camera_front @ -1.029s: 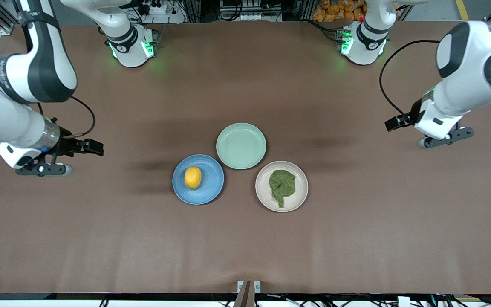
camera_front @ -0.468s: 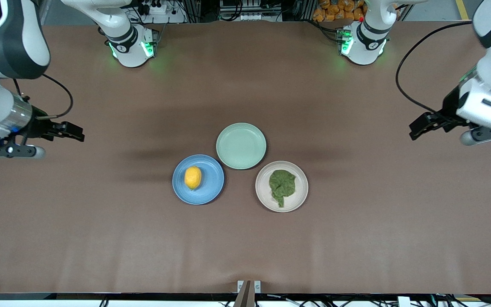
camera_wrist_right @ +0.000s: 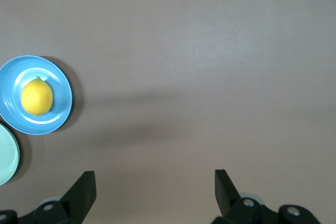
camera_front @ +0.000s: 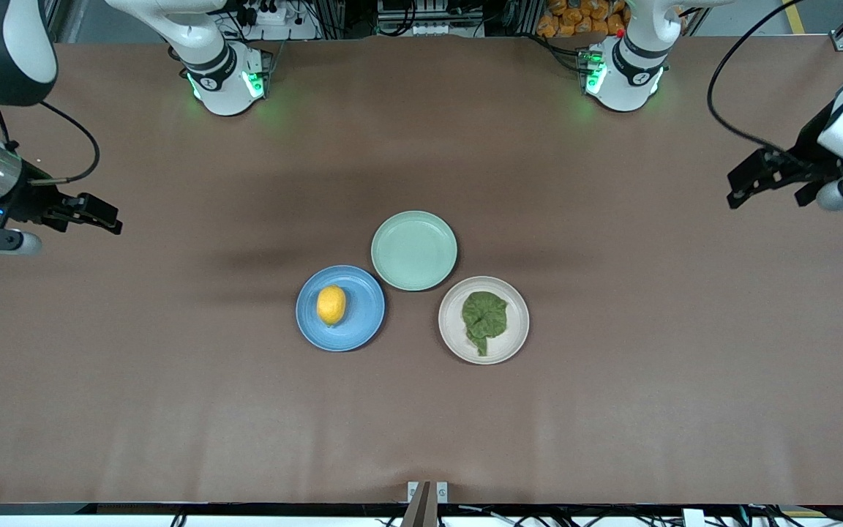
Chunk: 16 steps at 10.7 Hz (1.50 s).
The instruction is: Place lemon and lettuce in plates
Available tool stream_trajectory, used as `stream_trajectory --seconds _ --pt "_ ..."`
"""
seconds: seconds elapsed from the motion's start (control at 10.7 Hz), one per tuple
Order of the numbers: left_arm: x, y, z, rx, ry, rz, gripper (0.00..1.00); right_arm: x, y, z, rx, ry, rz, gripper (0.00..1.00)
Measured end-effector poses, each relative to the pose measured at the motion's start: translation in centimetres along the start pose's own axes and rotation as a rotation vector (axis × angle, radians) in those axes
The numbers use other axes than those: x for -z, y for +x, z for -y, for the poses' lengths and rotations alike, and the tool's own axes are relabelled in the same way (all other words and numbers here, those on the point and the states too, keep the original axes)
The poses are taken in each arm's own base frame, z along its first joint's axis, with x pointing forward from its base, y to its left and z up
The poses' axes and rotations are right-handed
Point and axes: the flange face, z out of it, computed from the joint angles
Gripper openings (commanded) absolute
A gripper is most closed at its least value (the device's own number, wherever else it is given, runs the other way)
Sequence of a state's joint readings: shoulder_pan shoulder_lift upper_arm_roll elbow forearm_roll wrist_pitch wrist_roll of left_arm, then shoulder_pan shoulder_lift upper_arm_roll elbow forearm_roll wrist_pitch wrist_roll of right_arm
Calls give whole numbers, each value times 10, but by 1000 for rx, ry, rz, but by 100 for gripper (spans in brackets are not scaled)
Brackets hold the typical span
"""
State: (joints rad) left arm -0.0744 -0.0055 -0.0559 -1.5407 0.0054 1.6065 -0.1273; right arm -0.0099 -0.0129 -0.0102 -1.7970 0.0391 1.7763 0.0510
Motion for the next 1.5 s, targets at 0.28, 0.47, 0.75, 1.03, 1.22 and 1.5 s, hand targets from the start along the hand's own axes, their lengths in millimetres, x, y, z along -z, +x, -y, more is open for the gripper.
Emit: stream_trajectory --seconds 0.28,0.47,0.75,1.03,1.22,1.5 --pt "18 -6 5 -48 3 27 100 31 1 -21 -28 -16 -40 100" --pt "25 -6 6 -48 2 20 100 52 3 -34 -40 -42 -69 100" --pt "22 -4 7 -46 3 24 100 81 -1 -32 -38 -51 -62 100" --pt "22 -4 9 -43 3 24 100 96 -2 -28 -31 -53 -58 100" --pt "22 -4 9 -42 3 26 100 100 -3 -26 -30 -54 -35 100" --pt "19 -3 6 -49 3 30 100 112 -2 -31 -41 -57 -20 100"
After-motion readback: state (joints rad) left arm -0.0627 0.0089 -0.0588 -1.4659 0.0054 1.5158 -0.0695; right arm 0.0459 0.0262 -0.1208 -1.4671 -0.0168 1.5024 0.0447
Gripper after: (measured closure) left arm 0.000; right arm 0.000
